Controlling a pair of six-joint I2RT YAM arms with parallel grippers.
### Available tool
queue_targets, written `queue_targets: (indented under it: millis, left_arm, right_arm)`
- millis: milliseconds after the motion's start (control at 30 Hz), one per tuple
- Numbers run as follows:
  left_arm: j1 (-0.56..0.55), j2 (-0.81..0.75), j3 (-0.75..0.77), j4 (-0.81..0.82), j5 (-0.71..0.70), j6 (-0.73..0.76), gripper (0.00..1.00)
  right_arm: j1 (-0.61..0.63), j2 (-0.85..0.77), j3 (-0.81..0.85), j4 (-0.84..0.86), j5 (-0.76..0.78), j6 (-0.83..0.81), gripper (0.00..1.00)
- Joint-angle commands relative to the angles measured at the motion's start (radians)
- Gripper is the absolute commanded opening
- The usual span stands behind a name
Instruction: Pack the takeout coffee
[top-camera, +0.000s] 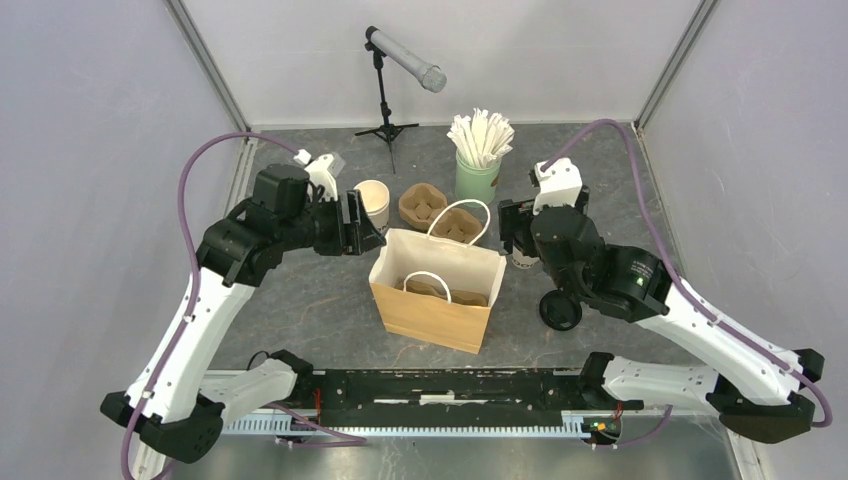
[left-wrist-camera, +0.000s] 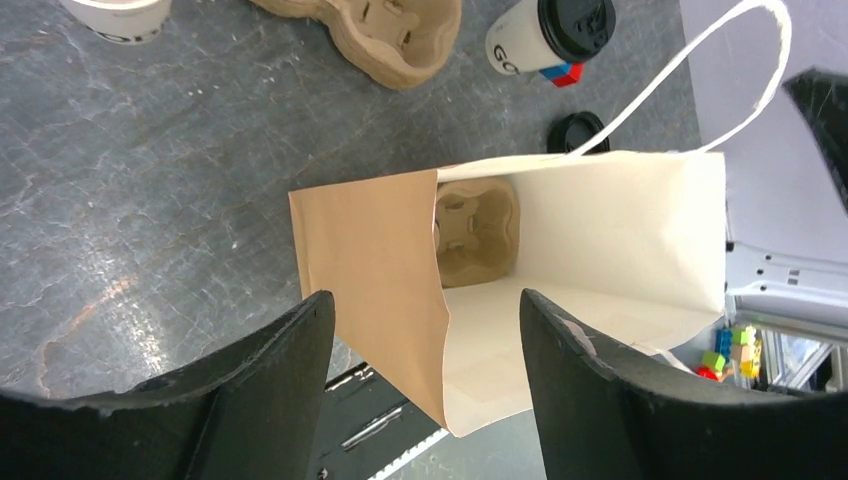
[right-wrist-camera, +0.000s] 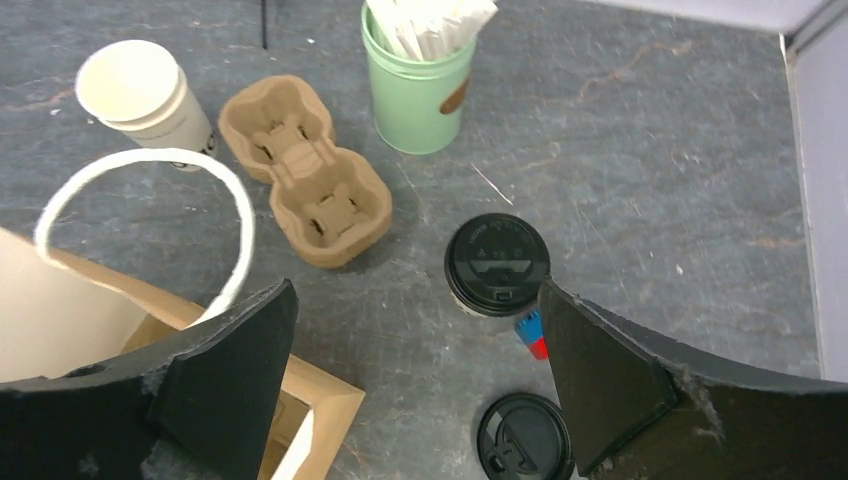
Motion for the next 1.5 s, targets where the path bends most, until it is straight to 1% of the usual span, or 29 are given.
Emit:
queue_targets:
  millis: [0, 133, 267, 367, 500, 633, 733, 867, 1000, 1300, 1467]
  left_arm:
    - [-0.024, 0.016, -0.047, 0.037, 0.069, 0.054, 0.74]
    - [-0.049, 0.034, -0.052, 0.057, 0.056, 0.053, 0.74]
    - [-0.069, 0.043, -0.058, 0.059, 0.031, 0.061, 0.73]
    - [-0.075, 0.04, -0.067, 0.064, 0.025, 0.066, 0.7]
    - [-0.077, 0.041, -0.061, 0.059, 0.023, 0.083, 0.71]
    - [-0.078, 0.004, -0.071, 0.052, -0.005, 0.082, 0.72]
    - [-0.077, -0.023, -0.086, 0.057, -0.027, 0.083, 0.75]
    - [-0.078, -0.035, -0.088, 0.058, -0.04, 0.088, 0.76]
    - [-0.077, -0.034, -0.096, 0.076, -0.049, 0.088, 0.8]
    - [-0.077, -0.022, -0.078, 0.077, -0.057, 0.094, 0.81]
    - [-0.077, -0.012, -0.079, 0.074, -0.062, 0.105, 0.81]
  right_arm:
    - [-0.065, 0.008, 0.02, -0.053, -0.027, 0.055, 0.97]
    - [-0.21, 0.061, 0.051, -0.068, -0.133, -0.02, 0.98]
    - [-0.307, 0.103, 0.055, -0.032, -0.203, -0.109, 0.98]
    - [-0.412, 0.17, 0.061, -0.032, -0.331, -0.188, 0.98]
    - [-0.523, 0.266, 0.048, -0.047, -0.53, -0.251, 0.98]
    - [-0.58, 0.365, 0.063, -0.091, -0.674, -0.307, 0.98]
    - [-0.591, 0.42, 0.095, -0.137, -0.675, -0.344, 0.98]
    - [-0.616, 0.463, 0.114, -0.153, -0.667, -0.382, 0.98]
    - [-0.648, 0.494, 0.107, -0.15, -0.691, -0.412, 0.98]
    - [-0.677, 0.532, 0.106, -0.144, -0.775, -0.448, 0.98]
    - [-0.676, 0.544, 0.1, -0.146, -0.777, -0.45, 0.98]
